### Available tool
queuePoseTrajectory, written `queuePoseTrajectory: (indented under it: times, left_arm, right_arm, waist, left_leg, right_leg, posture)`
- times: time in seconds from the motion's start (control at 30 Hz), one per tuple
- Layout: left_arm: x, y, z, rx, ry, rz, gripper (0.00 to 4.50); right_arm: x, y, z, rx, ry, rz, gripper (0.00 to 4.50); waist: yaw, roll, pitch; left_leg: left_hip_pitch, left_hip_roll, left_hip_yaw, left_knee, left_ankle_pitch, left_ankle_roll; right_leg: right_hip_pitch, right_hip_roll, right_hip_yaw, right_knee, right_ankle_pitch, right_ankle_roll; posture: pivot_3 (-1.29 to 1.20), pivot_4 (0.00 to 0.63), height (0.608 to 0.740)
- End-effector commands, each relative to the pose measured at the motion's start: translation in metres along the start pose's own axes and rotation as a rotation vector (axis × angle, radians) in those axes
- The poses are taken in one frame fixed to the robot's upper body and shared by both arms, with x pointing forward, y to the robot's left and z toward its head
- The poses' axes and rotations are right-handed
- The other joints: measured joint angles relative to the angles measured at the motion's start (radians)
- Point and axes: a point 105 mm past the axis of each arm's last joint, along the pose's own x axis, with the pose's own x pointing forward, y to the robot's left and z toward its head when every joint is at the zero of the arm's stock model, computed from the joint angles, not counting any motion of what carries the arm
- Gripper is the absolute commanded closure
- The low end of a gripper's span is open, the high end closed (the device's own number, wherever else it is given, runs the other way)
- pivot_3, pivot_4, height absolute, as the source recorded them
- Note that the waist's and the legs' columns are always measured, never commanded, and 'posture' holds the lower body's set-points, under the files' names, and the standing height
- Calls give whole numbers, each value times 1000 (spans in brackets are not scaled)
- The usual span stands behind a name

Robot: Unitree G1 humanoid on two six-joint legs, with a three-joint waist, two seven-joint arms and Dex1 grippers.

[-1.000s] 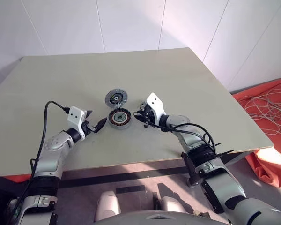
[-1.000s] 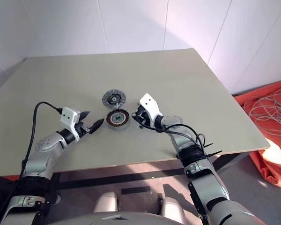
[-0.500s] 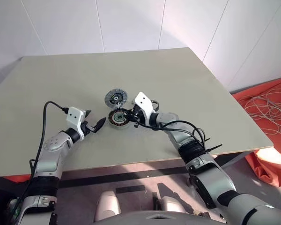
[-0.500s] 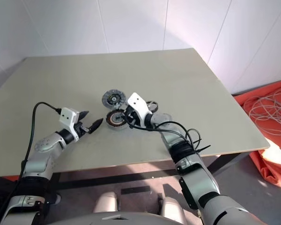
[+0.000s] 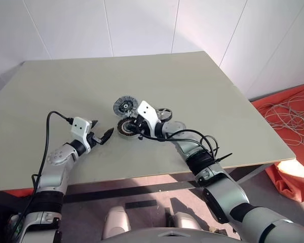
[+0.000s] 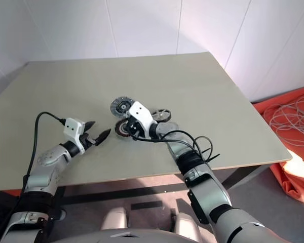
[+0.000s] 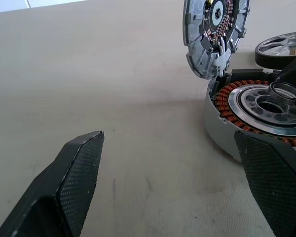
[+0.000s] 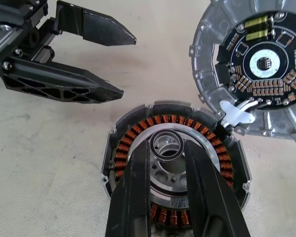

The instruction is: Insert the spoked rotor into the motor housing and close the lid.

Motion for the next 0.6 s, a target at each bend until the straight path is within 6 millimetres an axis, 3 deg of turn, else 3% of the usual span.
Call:
queuePoseTrajectory:
  times: [0.03,0.6]
  left_arm:
    - [-3,6,11,25,-41,18,0]
    - [-4,5,12,25,-40,15,0]
  right_arm:
    - [1,-6,13,-31,-32,-7,3841]
    - [0,-16,9,-38,-26,-51,3841]
  waist:
    - [0,0,0]
    - [0,0,0]
  left_leg:
    - [0,0,0,0,0,0]
    - [0,0,0,0,0,0]
  right_leg:
    - [0,0,0,0,0,0]
    - [0,0,0,1,0,0]
  posture:
    - [0,0,740]
    - [0,0,740]
